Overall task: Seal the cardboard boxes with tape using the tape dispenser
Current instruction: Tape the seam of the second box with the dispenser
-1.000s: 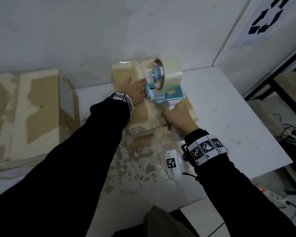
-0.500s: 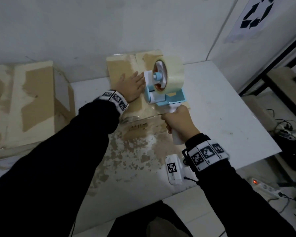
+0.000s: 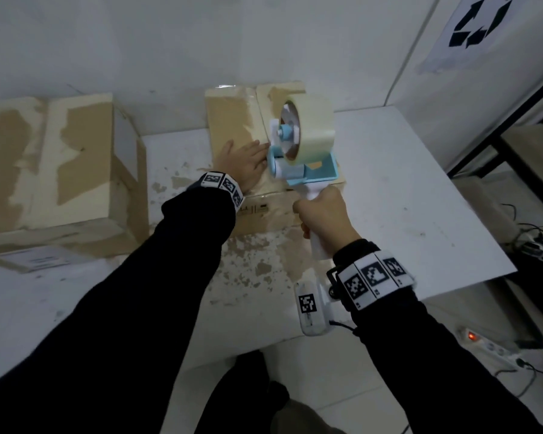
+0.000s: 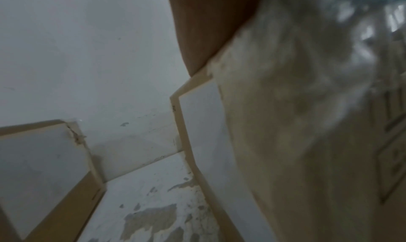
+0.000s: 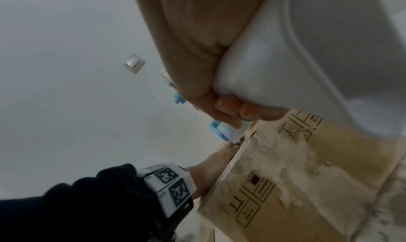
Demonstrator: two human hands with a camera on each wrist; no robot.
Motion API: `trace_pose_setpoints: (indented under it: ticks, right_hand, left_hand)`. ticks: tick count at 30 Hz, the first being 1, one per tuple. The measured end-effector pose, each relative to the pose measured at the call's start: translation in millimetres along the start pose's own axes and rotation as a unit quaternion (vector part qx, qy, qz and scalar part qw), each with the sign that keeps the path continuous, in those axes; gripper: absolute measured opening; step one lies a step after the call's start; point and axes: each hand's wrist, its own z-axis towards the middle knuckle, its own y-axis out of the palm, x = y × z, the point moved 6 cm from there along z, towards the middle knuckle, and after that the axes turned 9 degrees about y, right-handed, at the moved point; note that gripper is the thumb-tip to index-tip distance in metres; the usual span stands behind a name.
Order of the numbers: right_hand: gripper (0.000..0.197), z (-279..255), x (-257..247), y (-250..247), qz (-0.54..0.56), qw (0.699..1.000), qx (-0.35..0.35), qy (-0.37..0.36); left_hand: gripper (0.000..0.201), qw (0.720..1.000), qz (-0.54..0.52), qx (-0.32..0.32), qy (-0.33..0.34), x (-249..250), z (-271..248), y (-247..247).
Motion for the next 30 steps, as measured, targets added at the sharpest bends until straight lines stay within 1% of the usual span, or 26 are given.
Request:
trace_pose_setpoints:
  ticks: [3,6,9,11,13,14,15,16,17,18,19,22,25,27,30]
  right_hand:
    - [0.010,-12.8,15.6,-9.5,0.014,1.000,-0.003,0.012]
    - [0.011,-18.9,29.3,-14.8,0.023,1.000,0.002,0.020]
    - [0.015,-19.9,34.6,-13.6,0.034,0.999,0.006,0.026]
    - [0.017,-19.8,35.0,-13.3,0.034,0.999,0.007,0.025]
    - [0.015,-21.4,34.5,-14.5,0.028,0.999,0.009,0.023]
    - [0.014,-22.2,33.9,-14.9,0.025,0.999,0.009,0.020]
    - [0.013,-23.3,33.1,-15.1,0.024,1.000,0.008,0.017]
    - [0.013,-23.7,32.7,-15.0,0.024,1.000,0.008,0.016]
    - [0.013,-24.3,32.9,-15.2,0.024,1.000,0.008,0.017]
    - [0.012,-24.8,33.5,-15.6,0.024,1.000,0.008,0.018]
    - [0.010,-26.5,34.6,-16.0,0.024,1.000,0.006,0.019]
    - [0.009,-31.7,33.3,-17.1,0.022,1.000,0.005,0.014]
    - [0.013,-42.9,33.9,-19.5,0.009,1.000,0.006,0.001]
    - [0.013,-52.7,44.7,-23.6,0.012,1.000,0.003,0.006]
    - [0.020,-64.8,64.0,-31.9,0.018,1.000,0.016,0.011]
  left_hand:
    - [0.046,1.000,-0.015,-0.003,-0.001,-1.1,0.8,1.9]
    - [0.045,1.000,-0.026,-0.008,-0.001,0.9,-0.6,2.8]
    - [0.046,1.000,-0.005,-0.008,-0.005,8.1,-3.4,-3.5]
    - [0.046,0.999,0.001,0.033,0.012,18.2,-8.5,-9.3]
    - [0.046,0.995,-0.034,0.076,0.054,29.6,-19.0,-7.6]
    - [0.048,0.992,-0.060,0.080,0.076,34.2,-24.6,-2.3]
    - [0.055,0.990,-0.081,0.065,0.090,36.3,-29.7,5.5]
    - [0.067,0.990,-0.084,0.042,0.101,37.2,-33.4,12.2]
    - [0.082,0.991,-0.069,0.018,0.110,36.7,-34.8,16.1]
    - [0.092,0.993,-0.044,-0.004,0.113,35.4,-34.9,17.3]
    - [0.095,0.993,-0.022,-0.018,0.111,34.0,-35.0,17.9]
    - [0.083,0.995,-0.022,-0.017,0.097,34.3,-32.9,14.6]
    - [0.080,0.996,-0.024,-0.025,0.080,37.5,-34.4,13.1]
    - [0.078,0.997,-0.016,-0.038,0.070,40.7,-36.7,9.4]
    - [0.075,0.996,-0.010,-0.043,0.075,44.2,-39.8,5.9]
